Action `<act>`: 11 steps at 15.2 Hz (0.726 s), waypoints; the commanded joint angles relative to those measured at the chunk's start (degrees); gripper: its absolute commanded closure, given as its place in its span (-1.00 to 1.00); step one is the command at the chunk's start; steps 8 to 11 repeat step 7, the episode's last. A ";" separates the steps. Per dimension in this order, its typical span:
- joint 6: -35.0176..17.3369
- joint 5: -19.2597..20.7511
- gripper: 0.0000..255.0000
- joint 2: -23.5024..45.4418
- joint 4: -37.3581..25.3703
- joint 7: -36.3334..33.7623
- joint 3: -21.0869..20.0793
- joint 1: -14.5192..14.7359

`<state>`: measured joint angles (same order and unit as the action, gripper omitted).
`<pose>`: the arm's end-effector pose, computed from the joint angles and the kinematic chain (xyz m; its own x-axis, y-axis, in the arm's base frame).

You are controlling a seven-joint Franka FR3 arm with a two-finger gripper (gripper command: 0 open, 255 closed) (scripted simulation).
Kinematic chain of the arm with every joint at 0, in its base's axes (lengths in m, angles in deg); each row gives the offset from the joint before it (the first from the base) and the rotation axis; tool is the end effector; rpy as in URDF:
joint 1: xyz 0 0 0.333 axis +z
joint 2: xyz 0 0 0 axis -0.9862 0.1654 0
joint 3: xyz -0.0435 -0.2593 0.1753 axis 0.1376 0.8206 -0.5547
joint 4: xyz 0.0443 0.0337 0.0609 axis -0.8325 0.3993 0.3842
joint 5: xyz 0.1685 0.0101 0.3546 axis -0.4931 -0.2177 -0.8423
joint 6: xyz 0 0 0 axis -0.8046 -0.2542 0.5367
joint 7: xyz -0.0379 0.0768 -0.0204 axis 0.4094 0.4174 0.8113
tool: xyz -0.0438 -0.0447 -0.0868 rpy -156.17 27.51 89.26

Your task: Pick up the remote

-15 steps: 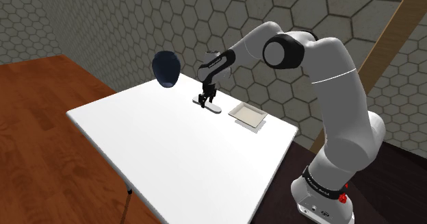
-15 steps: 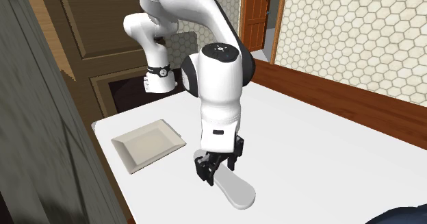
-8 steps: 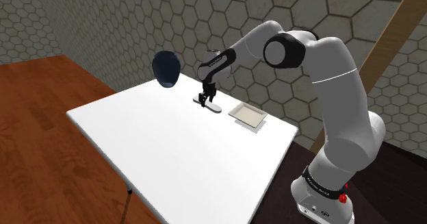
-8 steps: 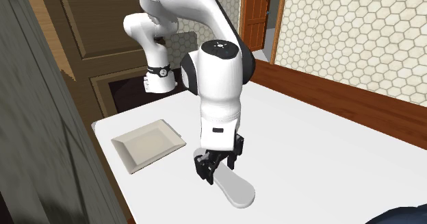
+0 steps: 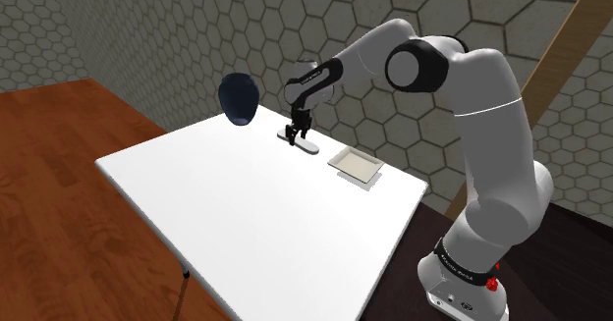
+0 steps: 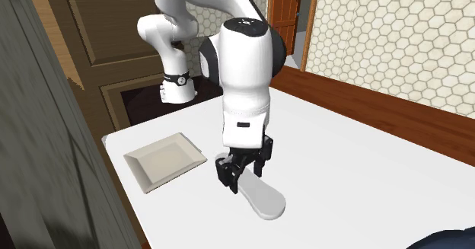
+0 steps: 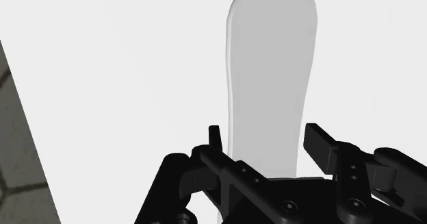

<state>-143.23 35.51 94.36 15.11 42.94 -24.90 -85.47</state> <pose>0.6888 -0.0861 0.2387 0.9967 0.0806 0.0105 0.0808 -0.9965 -0.0200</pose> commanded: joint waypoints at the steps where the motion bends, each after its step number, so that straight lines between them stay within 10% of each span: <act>1: 0.91 0.05 1.00 -0.97 0.05 -0.02 0.05 0.00; 11: 3.14 0.19 1.00 -2.83 -0.32 -0.14 0.14 0.05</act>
